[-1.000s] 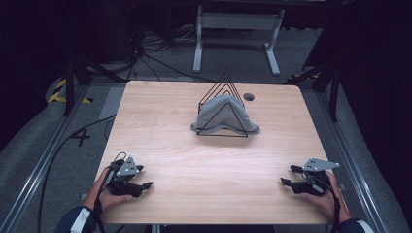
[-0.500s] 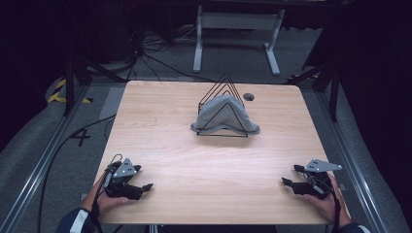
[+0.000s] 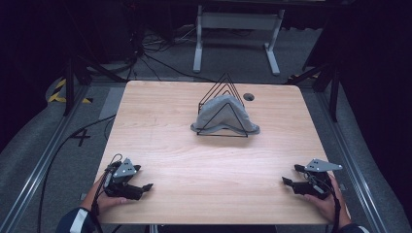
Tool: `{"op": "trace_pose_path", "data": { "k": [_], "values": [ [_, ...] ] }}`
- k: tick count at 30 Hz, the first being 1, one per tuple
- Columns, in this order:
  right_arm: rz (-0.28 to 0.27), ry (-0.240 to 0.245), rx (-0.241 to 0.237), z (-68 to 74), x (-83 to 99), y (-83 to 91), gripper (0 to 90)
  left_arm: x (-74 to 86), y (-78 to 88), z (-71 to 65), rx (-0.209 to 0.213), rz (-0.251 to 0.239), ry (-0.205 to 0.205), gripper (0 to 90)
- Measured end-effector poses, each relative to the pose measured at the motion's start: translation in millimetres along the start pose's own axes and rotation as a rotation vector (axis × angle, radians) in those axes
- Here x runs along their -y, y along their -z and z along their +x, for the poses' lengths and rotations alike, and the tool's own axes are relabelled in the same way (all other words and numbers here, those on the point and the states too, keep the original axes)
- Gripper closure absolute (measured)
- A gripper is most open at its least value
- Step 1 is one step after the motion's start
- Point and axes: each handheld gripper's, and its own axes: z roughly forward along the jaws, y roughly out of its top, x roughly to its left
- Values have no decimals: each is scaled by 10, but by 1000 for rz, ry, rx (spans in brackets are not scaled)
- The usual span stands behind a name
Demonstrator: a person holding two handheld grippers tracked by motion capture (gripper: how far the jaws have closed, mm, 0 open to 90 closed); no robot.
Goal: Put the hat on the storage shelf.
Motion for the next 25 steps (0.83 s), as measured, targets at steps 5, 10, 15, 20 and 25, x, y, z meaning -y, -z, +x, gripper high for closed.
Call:
{"op": "trace_pose_path", "data": {
  "k": [5,10,15,20,25],
  "values": [
    [0,0,0,1,0,0,252,0,0,0,0,0,0,170],
    [-2,-1,0,1,0,-2,252,0,0,0,-1,0,0,170],
    [0,0,0,0,0,0,252,0,0,0,0,0,0,169],
    [0,0,0,0,0,0,252,-1,-5,-5,1,-1,5,167],
    [0,0,0,0,0,0,252,-4,-9,-9,1,-1,11,164]
  ]
}}
